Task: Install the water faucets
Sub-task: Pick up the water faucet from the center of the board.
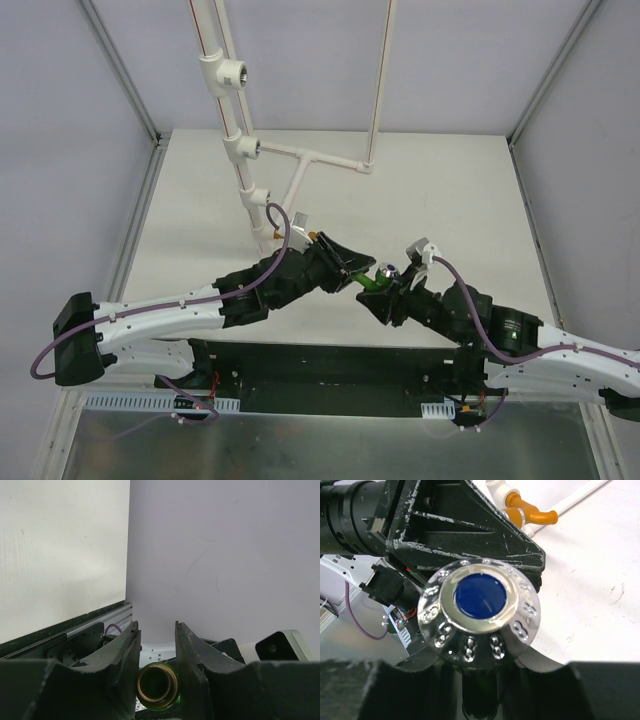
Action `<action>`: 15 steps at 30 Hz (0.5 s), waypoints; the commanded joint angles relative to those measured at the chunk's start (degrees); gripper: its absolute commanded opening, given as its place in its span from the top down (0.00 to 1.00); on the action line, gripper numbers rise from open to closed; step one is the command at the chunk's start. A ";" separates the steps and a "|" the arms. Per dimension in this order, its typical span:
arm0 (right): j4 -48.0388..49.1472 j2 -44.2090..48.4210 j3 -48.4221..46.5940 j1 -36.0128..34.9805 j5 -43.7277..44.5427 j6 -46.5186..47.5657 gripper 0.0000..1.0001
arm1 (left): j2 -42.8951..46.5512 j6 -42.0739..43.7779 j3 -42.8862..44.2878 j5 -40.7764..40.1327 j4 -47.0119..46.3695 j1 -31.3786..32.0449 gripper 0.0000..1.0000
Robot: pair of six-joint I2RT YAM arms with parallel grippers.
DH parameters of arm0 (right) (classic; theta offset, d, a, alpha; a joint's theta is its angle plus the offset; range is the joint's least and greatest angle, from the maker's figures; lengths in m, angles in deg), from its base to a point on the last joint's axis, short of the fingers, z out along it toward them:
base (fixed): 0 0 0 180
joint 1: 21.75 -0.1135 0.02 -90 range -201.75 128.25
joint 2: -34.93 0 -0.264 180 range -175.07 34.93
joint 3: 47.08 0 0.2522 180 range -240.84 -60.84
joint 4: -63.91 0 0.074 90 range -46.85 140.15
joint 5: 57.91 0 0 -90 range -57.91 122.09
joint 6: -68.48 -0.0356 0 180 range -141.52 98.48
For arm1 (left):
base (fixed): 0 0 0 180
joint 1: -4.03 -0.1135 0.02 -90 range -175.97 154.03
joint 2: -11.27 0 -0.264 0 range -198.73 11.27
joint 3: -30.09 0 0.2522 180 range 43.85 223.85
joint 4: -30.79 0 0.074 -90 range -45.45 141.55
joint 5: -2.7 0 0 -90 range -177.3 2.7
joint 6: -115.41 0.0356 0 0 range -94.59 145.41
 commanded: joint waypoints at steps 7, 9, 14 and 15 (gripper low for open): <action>4.08 0.15 2.08 -0.24 1.94 -0.28 0.48 | -0.66 -5.82 1.64 0.85 -14.87 -0.46 1.00; 4.52 0.06 2.08 -0.24 1.85 -0.02 0.45 | -0.49 -5.91 1.56 0.76 -15.57 -0.55 1.00; 5.75 1.20 2.08 -0.32 1.94 0.77 0.44 | -0.31 -5.56 1.38 1.11 -15.66 -0.46 1.00; 6.01 1.38 2.16 -0.24 1.94 1.12 0.44 | -0.40 -5.73 1.12 1.03 -15.66 -0.55 1.00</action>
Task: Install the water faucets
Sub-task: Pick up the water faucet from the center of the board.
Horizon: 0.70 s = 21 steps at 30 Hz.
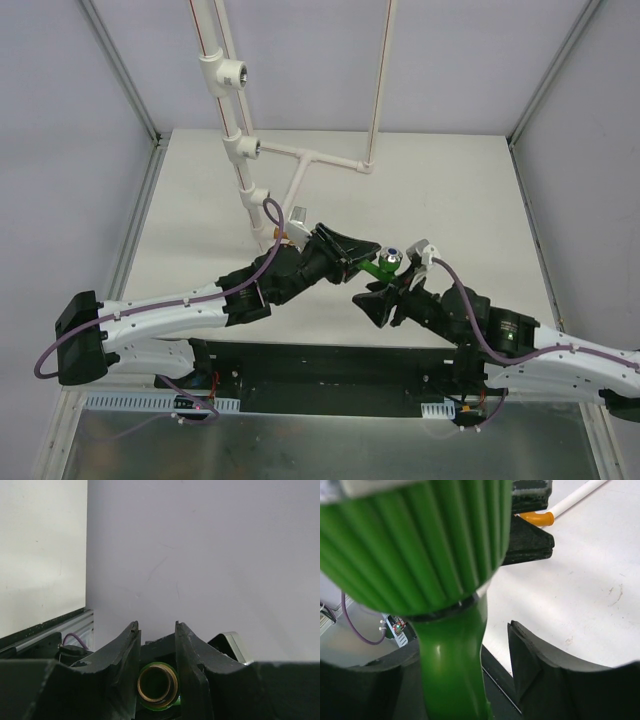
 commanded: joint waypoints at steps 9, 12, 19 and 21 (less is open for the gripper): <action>3.92 2.72 -2.02 -0.24 1.05 4.66 0.44 | -0.14 -1.71 1.47 3.18 -5.97 0.15 1.00; 3.22 1.76 -3.16 -0.24 0.87 5.72 0.44 | -0.93 -1.71 2.08 4.32 -5.89 0.15 1.00; 2.16 -0.18 -5.36 -0.24 1.04 7.56 0.44 | -2.07 -2.06 2.70 5.99 -5.45 0.15 1.00; 2.16 -0.09 -5.62 -0.24 1.48 7.92 0.44 | -2.16 -2.15 2.87 6.26 -5.45 0.15 1.00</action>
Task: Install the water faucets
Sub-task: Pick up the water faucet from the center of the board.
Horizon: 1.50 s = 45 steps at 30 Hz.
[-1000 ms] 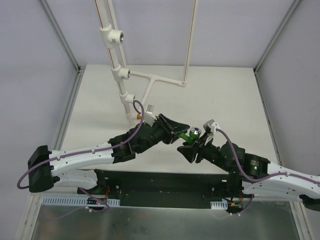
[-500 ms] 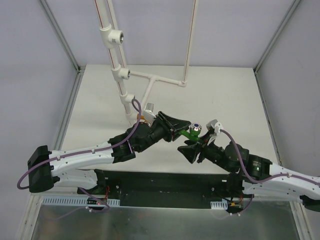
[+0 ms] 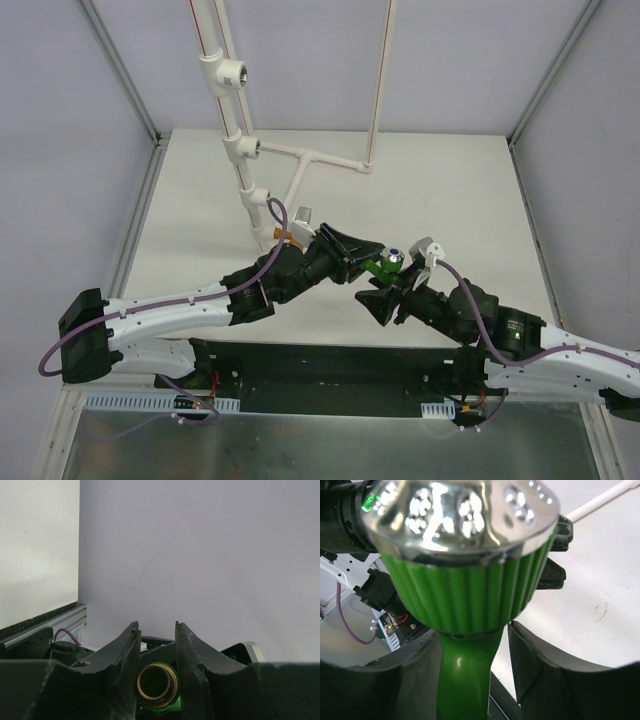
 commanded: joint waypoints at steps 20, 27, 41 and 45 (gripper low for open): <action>-0.63 -0.18 -5.04 -0.13 6.21 4.39 0.37 | 0.29 -0.23 2.59 3.59 -1.35 0.21 1.00; -0.72 -0.26 -5.66 -0.13 6.21 5.18 0.37 | -0.06 -0.49 2.67 3.94 -1.35 0.21 1.00; -2.48 0.44 -5.66 -0.13 5.60 5.00 0.30 | 1.78 0.12 2.06 2.63 0.50 -0.58 1.00; -2.47 0.61 -5.66 -0.13 5.24 4.92 0.30 | 2.05 0.12 1.97 2.53 1.02 -0.75 1.00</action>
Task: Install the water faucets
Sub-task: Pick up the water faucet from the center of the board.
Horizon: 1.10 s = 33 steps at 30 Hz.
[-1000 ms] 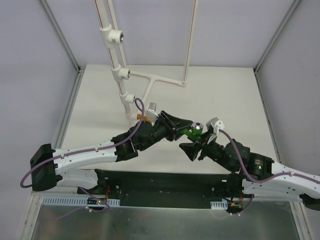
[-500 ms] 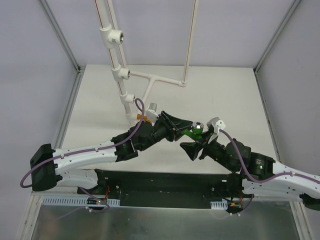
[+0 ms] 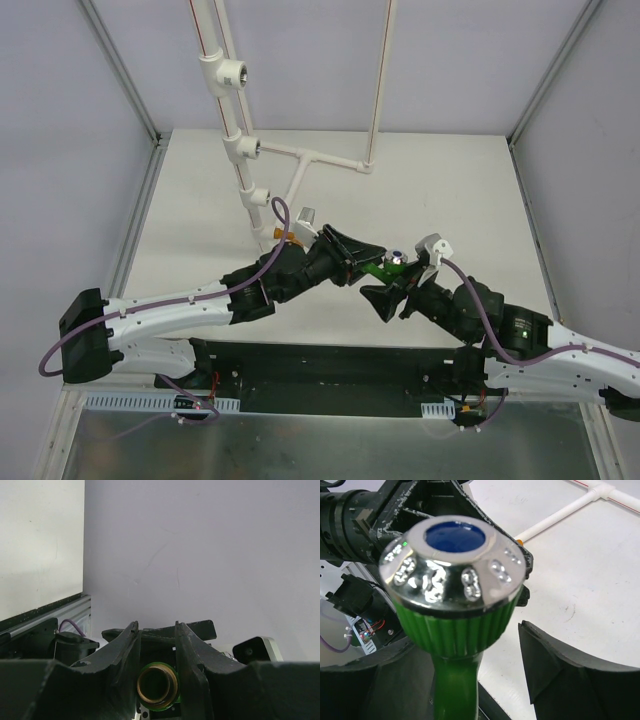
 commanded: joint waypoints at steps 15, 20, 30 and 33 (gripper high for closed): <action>4.03 -1.32 -2.25 -0.04 0.06 1.31 0.34 | -0.99 -0.38 2.52 4.04 -3.05 -0.40 1.00; 3.94 -2.29 -2.60 -0.04 -0.46 1.31 0.58 | -1.34 -0.38 2.79 4.21 -3.14 -0.40 1.00; 3.85 -2.38 -2.78 -0.04 0.94 0.79 1.00 | -1.95 -0.56 0.95 4.83 -8.40 -0.32 0.87; 3.68 -1.50 -2.51 -0.04 0.24 0.52 1.00 | -1.17 -0.56 -0.28 4.04 -8.94 -0.40 0.53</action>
